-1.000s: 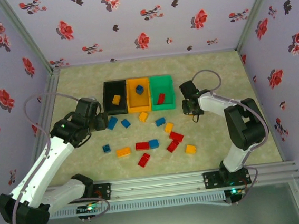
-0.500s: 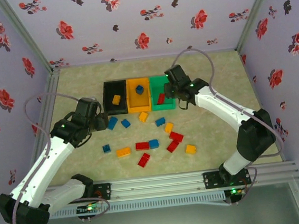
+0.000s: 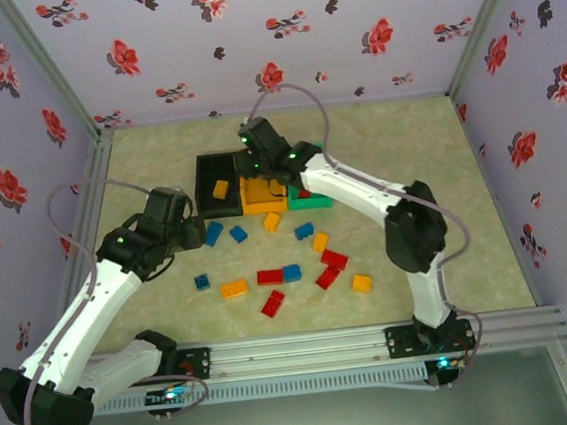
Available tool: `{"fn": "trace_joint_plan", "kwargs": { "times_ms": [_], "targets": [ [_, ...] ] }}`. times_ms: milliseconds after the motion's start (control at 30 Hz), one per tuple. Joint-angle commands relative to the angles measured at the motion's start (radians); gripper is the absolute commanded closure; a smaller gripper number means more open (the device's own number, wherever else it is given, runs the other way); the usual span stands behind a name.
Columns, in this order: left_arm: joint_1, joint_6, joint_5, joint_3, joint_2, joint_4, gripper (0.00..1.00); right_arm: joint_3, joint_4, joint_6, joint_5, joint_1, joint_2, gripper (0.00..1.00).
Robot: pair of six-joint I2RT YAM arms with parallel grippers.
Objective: Sort the legos into containers by color
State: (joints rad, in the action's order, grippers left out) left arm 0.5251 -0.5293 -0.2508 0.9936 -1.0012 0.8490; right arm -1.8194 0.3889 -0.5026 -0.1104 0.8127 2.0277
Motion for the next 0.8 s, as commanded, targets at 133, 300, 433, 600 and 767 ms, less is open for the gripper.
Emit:
{"fn": "trace_joint_plan", "kwargs": {
  "times_ms": [133, 300, 433, 600, 767],
  "targets": [
    [-0.008, -0.031, -0.001, -0.01, 0.023, 0.025, 0.47, -0.225, -0.08, -0.105, 0.062, 0.022, 0.213, 0.75],
    [-0.008, -0.038, 0.0, -0.007, 0.031, 0.03, 0.47, -0.357, -0.091, -0.148, 0.075, 0.022, 0.35, 0.71],
    [-0.008, -0.04, 0.005, -0.007, 0.029, 0.032, 0.44, -0.617, 0.01, -0.165, 0.163, 0.01, 0.51, 0.56],
    [-0.008, -0.043, 0.005, -0.007, 0.033, 0.034, 0.42, -0.705, 0.064, -0.156, 0.168, 0.009, 0.549, 0.47],
    [-0.008, -0.045, 0.005, -0.007, 0.03, 0.03, 0.41, -0.614, 0.04, -0.136, 0.166, 0.008, 0.481, 0.46]
  ]
}}
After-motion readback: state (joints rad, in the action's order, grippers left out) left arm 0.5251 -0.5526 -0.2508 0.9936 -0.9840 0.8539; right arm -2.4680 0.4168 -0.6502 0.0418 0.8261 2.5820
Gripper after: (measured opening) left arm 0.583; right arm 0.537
